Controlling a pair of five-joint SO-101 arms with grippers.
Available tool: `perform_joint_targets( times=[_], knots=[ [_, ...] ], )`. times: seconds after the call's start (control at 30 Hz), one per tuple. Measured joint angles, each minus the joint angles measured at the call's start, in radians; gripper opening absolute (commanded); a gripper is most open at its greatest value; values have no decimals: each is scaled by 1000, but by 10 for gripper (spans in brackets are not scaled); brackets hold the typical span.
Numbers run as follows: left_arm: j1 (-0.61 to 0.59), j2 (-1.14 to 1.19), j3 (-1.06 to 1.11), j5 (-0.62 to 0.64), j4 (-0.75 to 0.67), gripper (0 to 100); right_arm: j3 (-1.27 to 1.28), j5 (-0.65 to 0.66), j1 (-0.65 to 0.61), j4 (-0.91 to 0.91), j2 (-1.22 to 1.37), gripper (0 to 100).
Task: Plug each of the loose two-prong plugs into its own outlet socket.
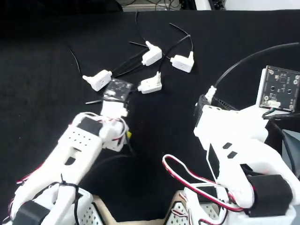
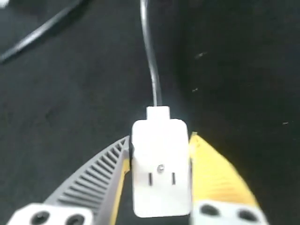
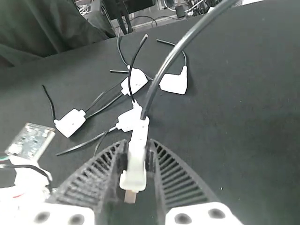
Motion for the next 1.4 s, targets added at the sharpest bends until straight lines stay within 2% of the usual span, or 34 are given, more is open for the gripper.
perform_joint_targets(
  times=[0.3,0.67,0.9,1.17,1.4],
  knots=[
    [-74,-74,0,0,60,227,212,0,-187,-124,14,13],
    [-293,-565,147,0,117,229,404,0,-430,-213,14,13],
    [-359,-675,239,-3,117,229,482,2,-514,-252,14,13],
    [-382,-681,241,-3,75,229,635,157,-609,-358,14,12],
    [-347,-681,241,-3,14,229,832,341,-667,-568,15,12]
  ],
)
